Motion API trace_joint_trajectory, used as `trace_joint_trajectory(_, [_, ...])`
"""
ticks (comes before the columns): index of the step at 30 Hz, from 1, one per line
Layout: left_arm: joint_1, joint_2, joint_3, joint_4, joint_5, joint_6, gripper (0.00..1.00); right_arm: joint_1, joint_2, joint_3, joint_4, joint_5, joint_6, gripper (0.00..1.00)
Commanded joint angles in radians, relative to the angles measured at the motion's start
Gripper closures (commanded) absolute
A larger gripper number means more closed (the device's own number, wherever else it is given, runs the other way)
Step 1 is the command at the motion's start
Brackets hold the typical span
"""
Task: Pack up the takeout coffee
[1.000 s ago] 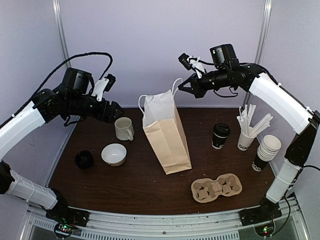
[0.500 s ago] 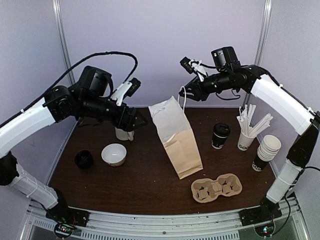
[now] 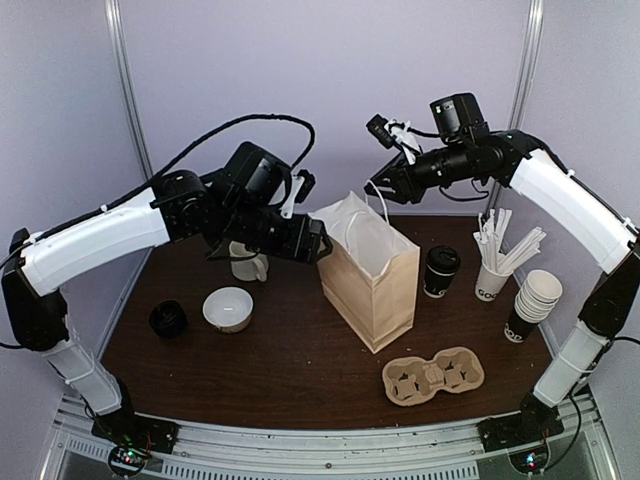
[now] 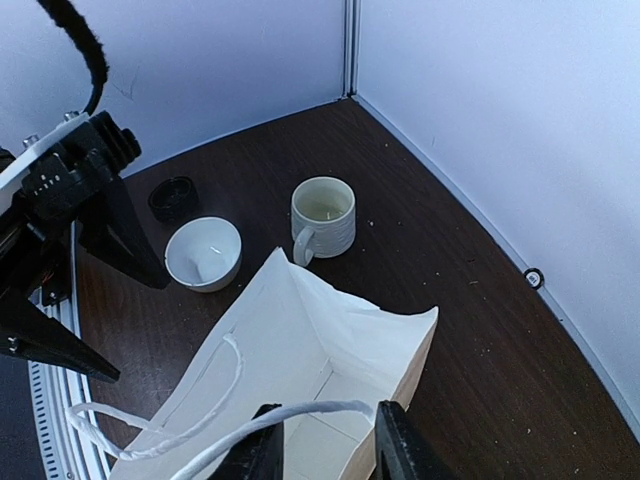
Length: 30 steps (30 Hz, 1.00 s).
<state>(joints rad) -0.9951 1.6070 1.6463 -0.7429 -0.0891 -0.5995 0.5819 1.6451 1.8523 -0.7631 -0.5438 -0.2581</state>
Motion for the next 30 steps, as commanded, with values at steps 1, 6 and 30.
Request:
trace_joint_trajectory(1, [-0.007, 0.003, -0.012, 0.095, -0.058, -0.087, 0.22, -0.01, -0.039, -0.018, -0.013, -0.002, -0.009, 0.66])
trace_joint_trajectory(6, [-0.007, -0.035, -0.026, 0.071, -0.162, -0.031, 0.22, -0.056, -0.056, -0.012, -0.039, 0.025, -0.011, 0.53])
trace_joint_trajectory(30, [-0.034, -0.095, -0.068, 0.184, -0.119, 0.131, 0.24, -0.252, -0.188, -0.177, -0.182, 0.134, -0.032, 0.5])
